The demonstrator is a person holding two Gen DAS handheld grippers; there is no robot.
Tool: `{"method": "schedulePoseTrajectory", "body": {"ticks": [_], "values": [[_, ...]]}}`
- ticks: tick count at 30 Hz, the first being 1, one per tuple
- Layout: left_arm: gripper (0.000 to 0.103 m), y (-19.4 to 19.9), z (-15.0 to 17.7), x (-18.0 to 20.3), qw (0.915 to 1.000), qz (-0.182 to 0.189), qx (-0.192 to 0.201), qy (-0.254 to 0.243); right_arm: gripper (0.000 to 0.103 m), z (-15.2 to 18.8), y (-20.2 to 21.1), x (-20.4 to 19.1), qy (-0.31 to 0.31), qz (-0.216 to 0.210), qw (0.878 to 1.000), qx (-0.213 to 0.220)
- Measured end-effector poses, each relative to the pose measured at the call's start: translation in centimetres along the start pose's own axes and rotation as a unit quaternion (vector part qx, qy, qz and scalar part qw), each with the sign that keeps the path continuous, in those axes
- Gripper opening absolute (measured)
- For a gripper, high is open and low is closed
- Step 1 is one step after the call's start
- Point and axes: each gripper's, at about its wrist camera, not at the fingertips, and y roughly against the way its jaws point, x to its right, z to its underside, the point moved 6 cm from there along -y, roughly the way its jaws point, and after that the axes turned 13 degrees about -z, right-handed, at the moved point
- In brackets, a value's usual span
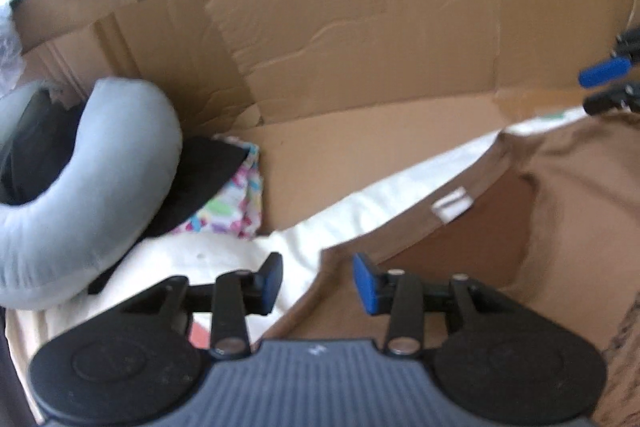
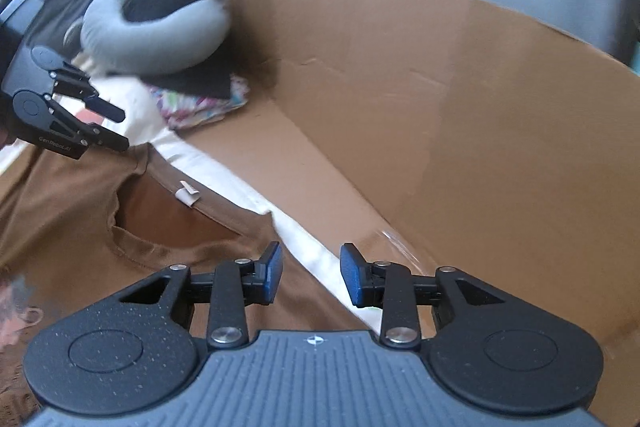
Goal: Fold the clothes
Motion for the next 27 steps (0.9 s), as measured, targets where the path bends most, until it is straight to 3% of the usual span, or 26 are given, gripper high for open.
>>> {"method": "schedulePoseTrajectory", "body": {"ticks": [12, 19, 27], "values": [[0.043, 6.4, -7.8, 8.1, 0.9943, 0.084, 0.041, -0.05, 0.039, 6.0, 12.5, 3.2, -0.104, 0.076, 0.992, 0.019], [0.043, 9.4, -10.6, 13.2, 0.9921, 0.098, 0.044, -0.064, 0.038, 9.2, 17.6, 4.6, -0.136, 0.109, 0.985, 0.014], [0.043, 11.4, -11.7, 18.7, 0.9907, 0.126, -0.007, -0.053, 0.038, 14.4, 20.4, 4.8, -0.181, 0.14, 0.973, -0.005]]}}
